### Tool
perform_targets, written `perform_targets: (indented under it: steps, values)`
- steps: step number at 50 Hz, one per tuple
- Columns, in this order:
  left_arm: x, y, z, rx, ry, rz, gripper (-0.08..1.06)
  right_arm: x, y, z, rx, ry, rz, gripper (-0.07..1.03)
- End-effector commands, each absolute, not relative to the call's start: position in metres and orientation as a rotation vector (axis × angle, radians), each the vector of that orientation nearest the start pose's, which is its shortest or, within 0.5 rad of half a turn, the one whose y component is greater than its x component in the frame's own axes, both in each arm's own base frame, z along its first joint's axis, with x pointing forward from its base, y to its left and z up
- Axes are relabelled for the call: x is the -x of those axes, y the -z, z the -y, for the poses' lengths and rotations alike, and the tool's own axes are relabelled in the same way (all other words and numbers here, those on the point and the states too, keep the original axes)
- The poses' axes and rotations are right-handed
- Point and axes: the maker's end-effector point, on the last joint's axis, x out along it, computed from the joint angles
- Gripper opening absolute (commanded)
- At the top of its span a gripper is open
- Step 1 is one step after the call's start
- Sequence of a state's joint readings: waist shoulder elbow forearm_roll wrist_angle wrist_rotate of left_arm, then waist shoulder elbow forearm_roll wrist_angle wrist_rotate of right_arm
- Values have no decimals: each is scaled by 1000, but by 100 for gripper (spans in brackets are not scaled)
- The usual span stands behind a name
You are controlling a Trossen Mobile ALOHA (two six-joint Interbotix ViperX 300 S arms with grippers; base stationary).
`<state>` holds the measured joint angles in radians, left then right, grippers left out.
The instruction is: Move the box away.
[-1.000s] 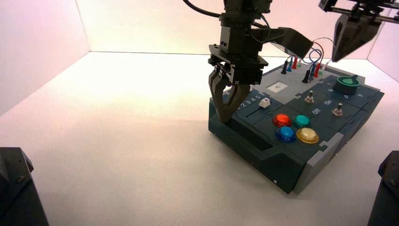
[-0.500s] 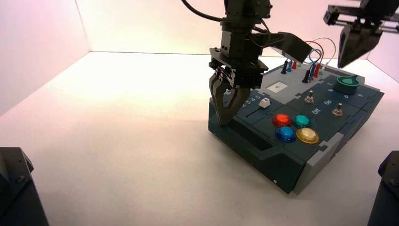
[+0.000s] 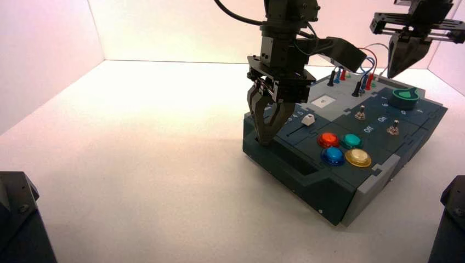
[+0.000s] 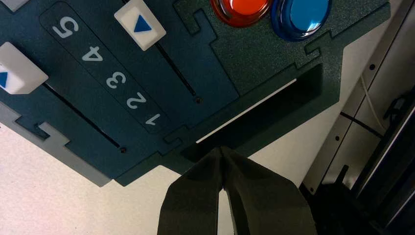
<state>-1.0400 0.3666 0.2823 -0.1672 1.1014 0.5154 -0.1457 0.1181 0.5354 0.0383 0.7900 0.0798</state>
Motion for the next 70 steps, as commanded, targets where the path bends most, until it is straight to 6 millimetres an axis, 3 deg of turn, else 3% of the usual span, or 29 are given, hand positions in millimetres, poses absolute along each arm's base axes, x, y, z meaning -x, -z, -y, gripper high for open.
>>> perform_targets:
  steps: [1, 16, 39, 70]
  values:
    - [-170, -43, 341, -1079, 1256, -1435, -3, -367, -64, 50, -205, 175, -1406, -2]
    - [-170, -39, 342, -1084, 1255, -1444, -3, -370, -41, 53, -194, 179, -1445, -2]
    - [-175, -22, 337, -1111, 1237, -1482, -3, -375, -29, 52, -193, 175, -1464, -2]
    - [-219, -21, 309, -1037, 1142, -1522, -3, -396, -29, 44, -177, 150, -1432, -2]
